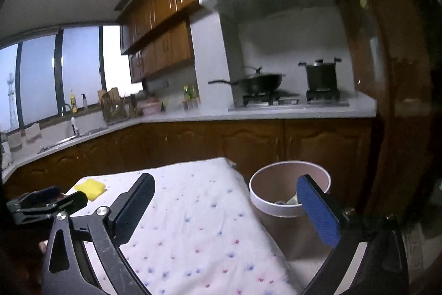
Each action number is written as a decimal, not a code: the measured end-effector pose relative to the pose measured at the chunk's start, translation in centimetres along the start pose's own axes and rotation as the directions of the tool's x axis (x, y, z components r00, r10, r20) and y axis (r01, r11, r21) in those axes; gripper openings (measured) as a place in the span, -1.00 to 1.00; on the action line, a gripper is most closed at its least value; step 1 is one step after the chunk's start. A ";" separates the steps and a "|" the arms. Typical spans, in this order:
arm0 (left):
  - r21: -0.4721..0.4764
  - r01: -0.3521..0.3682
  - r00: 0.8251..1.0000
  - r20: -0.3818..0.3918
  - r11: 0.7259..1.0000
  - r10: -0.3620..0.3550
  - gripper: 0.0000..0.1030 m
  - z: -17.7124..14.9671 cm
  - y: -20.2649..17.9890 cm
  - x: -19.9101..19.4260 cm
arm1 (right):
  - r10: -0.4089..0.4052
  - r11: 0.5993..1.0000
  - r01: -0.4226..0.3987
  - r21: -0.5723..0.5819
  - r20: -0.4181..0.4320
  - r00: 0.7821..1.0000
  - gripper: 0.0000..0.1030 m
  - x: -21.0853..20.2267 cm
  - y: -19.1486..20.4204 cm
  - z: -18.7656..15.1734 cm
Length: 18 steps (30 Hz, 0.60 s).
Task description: Collect trash
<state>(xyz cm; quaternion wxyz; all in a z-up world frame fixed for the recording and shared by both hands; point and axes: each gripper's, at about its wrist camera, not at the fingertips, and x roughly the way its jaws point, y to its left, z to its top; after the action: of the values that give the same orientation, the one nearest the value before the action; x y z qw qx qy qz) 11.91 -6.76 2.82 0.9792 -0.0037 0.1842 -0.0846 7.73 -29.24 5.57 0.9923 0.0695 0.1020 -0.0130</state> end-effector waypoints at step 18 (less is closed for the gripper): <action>0.018 -0.098 0.994 -0.038 0.995 0.099 1.00 -5.7 0.8 0.0 | -0.006 1.000 0.005 -0.011 -0.053 0.999 1.00 -0.5 0.5 -6.5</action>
<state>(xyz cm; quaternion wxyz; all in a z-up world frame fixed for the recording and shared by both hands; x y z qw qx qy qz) 9.94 -5.85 -2.52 0.9785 0.0150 0.2023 -0.0376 5.92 -27.80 -0.53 0.9895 0.0643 0.1285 -0.0133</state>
